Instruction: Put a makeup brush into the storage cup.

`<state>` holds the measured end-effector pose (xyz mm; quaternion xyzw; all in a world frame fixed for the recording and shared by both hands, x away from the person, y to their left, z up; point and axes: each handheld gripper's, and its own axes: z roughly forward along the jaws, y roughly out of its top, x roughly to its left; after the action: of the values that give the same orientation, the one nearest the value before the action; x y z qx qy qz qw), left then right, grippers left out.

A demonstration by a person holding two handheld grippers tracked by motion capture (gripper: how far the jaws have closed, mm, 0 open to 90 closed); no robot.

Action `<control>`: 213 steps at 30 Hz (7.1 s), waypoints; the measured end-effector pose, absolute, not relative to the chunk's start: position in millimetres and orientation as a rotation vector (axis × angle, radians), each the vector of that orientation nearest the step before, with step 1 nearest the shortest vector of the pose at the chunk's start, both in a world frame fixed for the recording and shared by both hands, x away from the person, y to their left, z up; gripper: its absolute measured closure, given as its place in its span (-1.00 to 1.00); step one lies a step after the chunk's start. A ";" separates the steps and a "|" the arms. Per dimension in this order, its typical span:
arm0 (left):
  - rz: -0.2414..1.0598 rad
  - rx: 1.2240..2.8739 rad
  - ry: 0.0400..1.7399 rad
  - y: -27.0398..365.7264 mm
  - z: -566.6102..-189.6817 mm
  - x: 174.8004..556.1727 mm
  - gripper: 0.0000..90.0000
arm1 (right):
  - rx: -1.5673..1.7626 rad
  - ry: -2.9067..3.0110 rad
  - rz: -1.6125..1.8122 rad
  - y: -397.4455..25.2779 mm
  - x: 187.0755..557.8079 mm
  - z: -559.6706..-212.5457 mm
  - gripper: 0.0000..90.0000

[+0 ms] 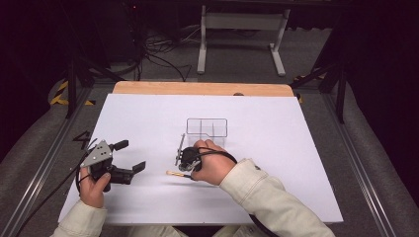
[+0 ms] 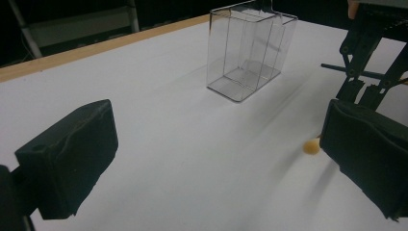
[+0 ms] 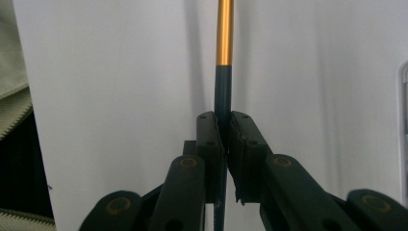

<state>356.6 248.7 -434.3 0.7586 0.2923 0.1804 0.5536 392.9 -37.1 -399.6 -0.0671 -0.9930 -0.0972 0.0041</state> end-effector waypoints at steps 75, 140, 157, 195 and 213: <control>0.427 1.799 0.688 247.7 -434.1 356.6 -0.99 | -0.356 -2.779 -1.724 -123.1 380.5 -347.9 0.84; 0.425 1.801 0.683 247.7 -435.0 356.9 -0.99 | -0.586 -2.522 -2.270 -169.0 424.9 -345.5 0.85; 0.423 1.799 0.679 247.5 -435.1 356.8 -0.99 | -0.697 -2.530 -2.285 -170.6 445.6 -350.6 0.84; 0.423 1.801 0.676 248.4 -434.9 356.7 -0.99 | -0.843 -2.506 -2.216 -160.4 467.6 -393.8 0.84; 0.426 1.800 0.672 248.6 -434.8 356.9 -0.99 | -0.867 -2.537 -2.138 -155.7 467.2 -406.1 0.84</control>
<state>356.9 248.6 -434.8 0.7616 0.2842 0.1803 0.5538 467.2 -155.7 -406.1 -0.2503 -0.7321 -0.6171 -0.1433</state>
